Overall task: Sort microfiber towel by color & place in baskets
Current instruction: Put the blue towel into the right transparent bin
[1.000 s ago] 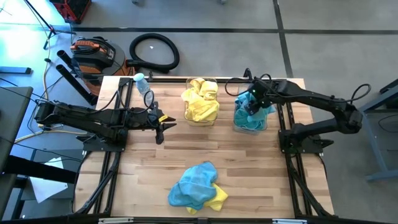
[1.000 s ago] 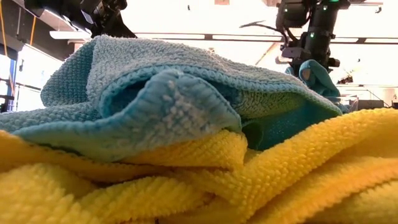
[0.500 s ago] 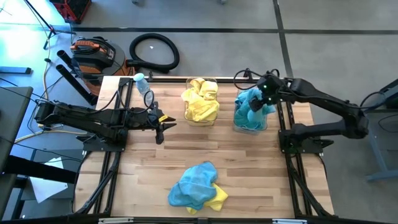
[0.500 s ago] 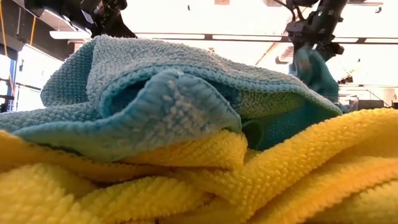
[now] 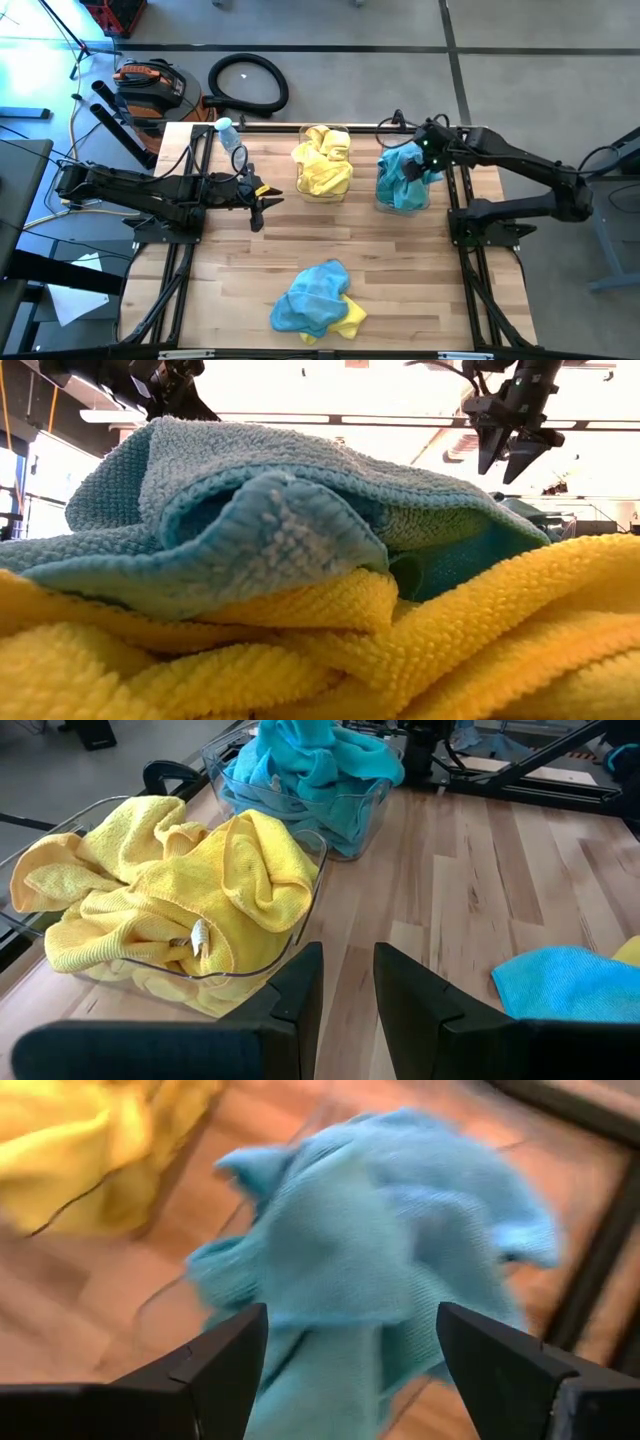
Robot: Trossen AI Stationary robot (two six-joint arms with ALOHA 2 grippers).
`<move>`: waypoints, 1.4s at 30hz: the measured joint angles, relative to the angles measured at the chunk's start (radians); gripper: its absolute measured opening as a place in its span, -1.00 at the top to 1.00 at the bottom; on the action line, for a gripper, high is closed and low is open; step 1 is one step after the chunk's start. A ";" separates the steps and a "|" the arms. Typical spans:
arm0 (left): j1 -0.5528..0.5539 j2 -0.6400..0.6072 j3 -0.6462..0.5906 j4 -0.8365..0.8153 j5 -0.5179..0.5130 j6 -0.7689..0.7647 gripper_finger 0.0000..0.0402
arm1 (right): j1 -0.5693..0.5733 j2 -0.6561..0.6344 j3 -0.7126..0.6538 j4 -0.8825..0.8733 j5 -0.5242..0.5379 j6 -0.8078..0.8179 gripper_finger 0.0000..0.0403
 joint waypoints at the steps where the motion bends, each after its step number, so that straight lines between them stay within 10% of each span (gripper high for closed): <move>1: 0.000 0.000 0.000 0.000 0.000 0.000 0.61 | 0.012 0.000 0.000 -0.001 -0.019 0.003 -0.43; 26: 0.000 0.000 0.000 0.015 0.000 -0.007 0.61 | 0.006 0.248 -0.344 0.377 0.007 0.008 -0.09; 42: 0.000 0.000 0.000 0.026 -0.026 -0.023 0.61 | 0.008 -0.071 -0.271 0.248 0.032 0.044 -0.09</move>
